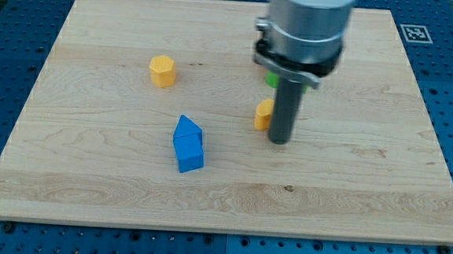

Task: Move the yellow heart closer to the yellow hexagon

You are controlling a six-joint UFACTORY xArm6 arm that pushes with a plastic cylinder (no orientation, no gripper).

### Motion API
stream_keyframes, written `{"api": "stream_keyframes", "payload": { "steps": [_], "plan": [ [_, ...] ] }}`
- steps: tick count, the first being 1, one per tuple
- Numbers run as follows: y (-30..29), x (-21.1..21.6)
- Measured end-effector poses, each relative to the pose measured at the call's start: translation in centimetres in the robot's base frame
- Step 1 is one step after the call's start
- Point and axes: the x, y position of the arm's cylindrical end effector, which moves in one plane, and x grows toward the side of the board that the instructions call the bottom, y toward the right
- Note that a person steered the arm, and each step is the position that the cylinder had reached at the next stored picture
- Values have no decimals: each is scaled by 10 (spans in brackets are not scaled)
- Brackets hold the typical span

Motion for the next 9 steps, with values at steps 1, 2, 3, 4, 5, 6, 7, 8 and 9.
{"api": "stream_keyframes", "payload": {
  "steps": [1,2,3,4,5,6,7,8,9],
  "plan": [
    [19,0],
    [28,-5],
    [26,-10],
    [21,-12],
    [22,-12],
    [39,-12],
    [55,0],
    [49,-8],
    [25,2]
  ]
}}
